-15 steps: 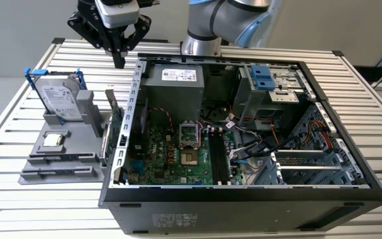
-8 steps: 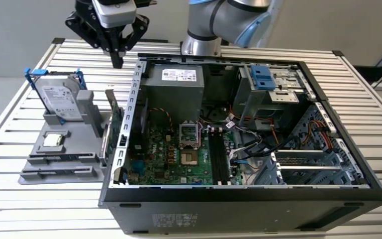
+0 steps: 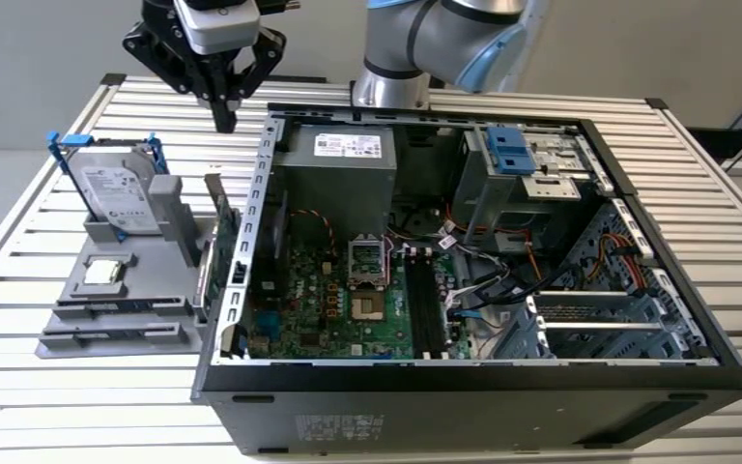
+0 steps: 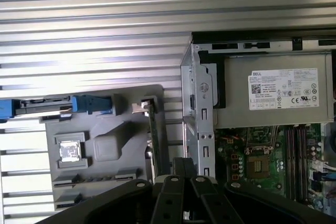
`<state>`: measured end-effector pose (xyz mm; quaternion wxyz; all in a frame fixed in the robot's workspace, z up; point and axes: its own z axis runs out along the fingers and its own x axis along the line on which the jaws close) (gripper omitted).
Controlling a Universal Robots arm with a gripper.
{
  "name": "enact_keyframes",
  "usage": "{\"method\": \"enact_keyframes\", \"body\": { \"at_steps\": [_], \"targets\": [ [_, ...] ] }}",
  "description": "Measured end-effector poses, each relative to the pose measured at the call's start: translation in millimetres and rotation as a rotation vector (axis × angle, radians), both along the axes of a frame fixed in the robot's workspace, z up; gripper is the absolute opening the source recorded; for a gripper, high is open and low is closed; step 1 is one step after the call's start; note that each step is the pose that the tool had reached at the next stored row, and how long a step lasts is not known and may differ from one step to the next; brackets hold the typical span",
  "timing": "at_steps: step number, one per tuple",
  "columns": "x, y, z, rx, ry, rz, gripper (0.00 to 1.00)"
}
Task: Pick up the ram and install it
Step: 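Reach for the ram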
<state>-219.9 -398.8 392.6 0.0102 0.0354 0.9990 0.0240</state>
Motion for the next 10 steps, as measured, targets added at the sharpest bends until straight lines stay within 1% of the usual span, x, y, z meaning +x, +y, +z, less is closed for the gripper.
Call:
{"method": "enact_keyframes", "body": {
  "at_steps": [10],
  "targets": [
    [-4.1,0.0,0.0,0.0,0.0,0.0,0.0]
  ]
}}
